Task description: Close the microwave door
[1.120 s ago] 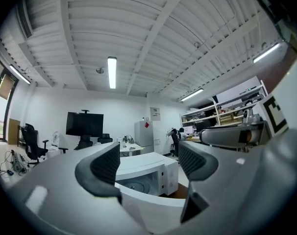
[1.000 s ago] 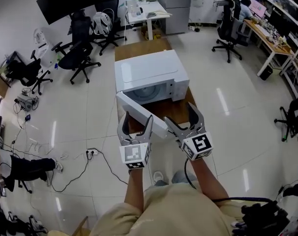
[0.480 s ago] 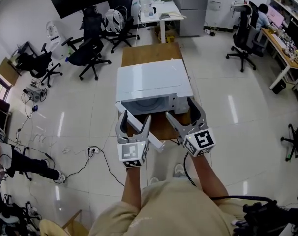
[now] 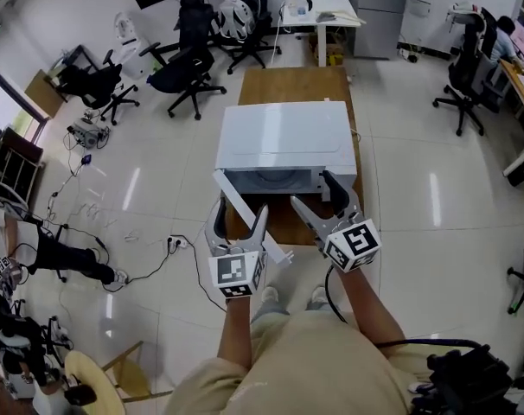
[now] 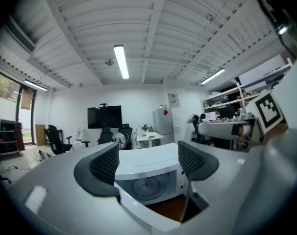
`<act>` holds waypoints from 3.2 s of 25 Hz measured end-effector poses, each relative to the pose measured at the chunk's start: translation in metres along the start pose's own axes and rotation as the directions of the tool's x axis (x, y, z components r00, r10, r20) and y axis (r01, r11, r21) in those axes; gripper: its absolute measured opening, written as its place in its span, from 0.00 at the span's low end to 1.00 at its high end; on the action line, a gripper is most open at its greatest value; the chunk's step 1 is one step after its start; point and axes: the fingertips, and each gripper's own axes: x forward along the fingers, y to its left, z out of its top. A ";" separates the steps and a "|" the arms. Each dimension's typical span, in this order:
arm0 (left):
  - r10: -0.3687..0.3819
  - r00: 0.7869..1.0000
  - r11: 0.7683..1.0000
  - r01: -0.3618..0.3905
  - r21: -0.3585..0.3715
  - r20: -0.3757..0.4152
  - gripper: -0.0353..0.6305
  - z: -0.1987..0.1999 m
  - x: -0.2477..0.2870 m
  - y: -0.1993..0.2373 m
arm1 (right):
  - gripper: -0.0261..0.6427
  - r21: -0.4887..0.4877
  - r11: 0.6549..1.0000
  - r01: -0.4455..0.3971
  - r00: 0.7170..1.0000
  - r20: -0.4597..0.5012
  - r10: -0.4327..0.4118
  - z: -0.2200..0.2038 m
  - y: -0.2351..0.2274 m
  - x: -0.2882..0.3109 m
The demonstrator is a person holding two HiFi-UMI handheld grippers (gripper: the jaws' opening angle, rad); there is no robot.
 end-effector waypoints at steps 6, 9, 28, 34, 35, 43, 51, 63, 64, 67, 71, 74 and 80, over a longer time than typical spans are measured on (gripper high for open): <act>0.007 0.986 0.989 -0.031 -0.145 -0.167 0.61 -0.059 0.008 0.029 | 0.58 -0.010 0.998 -0.062 0.998 -0.029 0.062 -0.018 -0.004 0.025; -0.029 0.980 0.977 -0.014 -0.212 -0.197 0.61 -0.089 0.006 0.043 | 0.58 0.021 0.998 -0.057 0.998 -0.036 0.058 -0.032 -0.011 0.038; -0.450 0.862 0.462 0.002 -0.887 -0.232 0.52 -0.202 -0.037 0.045 | 0.58 0.075 0.997 0.022 0.998 -0.065 -0.017 -0.049 -0.006 0.081; -0.498 0.824 0.344 -0.098 -0.934 -0.270 0.45 -0.225 -0.020 0.018 | 0.58 0.053 0.996 0.071 0.996 -0.056 -0.068 -0.035 -0.018 0.075; -0.500 0.819 0.342 -0.112 -0.933 -0.281 0.43 -0.226 -0.018 0.016 | 0.58 0.048 0.995 0.083 0.995 -0.052 -0.080 -0.030 -0.020 0.073; -0.524 0.802 0.306 -0.138 -0.942 -0.287 0.35 -0.215 0.009 0.003 | 0.58 0.027 0.979 0.203 0.978 -0.052 -0.201 0.004 -0.047 0.051; -0.507 0.815 0.196 -0.209 -0.958 -0.282 0.35 -0.199 0.064 -0.007 | 0.58 -0.002 0.954 0.300 0.953 -0.051 -0.300 0.041 -0.067 0.039; -0.474 0.832 0.051 -0.299 -0.953 -0.287 0.34 -0.191 0.157 -0.008 | 0.58 -0.039 0.909 0.415 0.908 -0.050 -0.417 0.077 -0.087 0.018; -0.467 0.836 0.039 -0.306 -0.951 -0.288 0.34 -0.190 0.166 -0.007 | 0.58 -0.041 0.906 0.422 0.905 -0.050 -0.423 0.080 -0.088 0.017; -0.433 0.851 -0.003 -0.330 -0.944 -0.296 0.34 -0.202 0.186 -0.011 | 0.58 -0.045 0.898 0.437 0.897 -0.047 -0.439 0.077 -0.093 0.001; -0.415 0.858 -0.021 -0.342 -0.939 -0.304 0.34 -0.207 0.189 -0.015 | 0.58 -0.046 0.891 0.451 0.891 -0.041 -0.453 0.073 -0.095 -0.010; -0.425 0.855 -0.021 -0.336 -0.942 -0.296 0.34 -0.211 0.183 -0.017 | 0.58 -0.043 0.895 0.444 0.894 -0.038 -0.446 0.069 -0.090 -0.010; -0.469 0.839 0.024 -0.302 -0.953 -0.277 0.34 -0.207 0.180 -0.019 | 0.58 -0.040 0.919 0.393 0.918 -0.041 -0.395 0.067 -0.073 0.010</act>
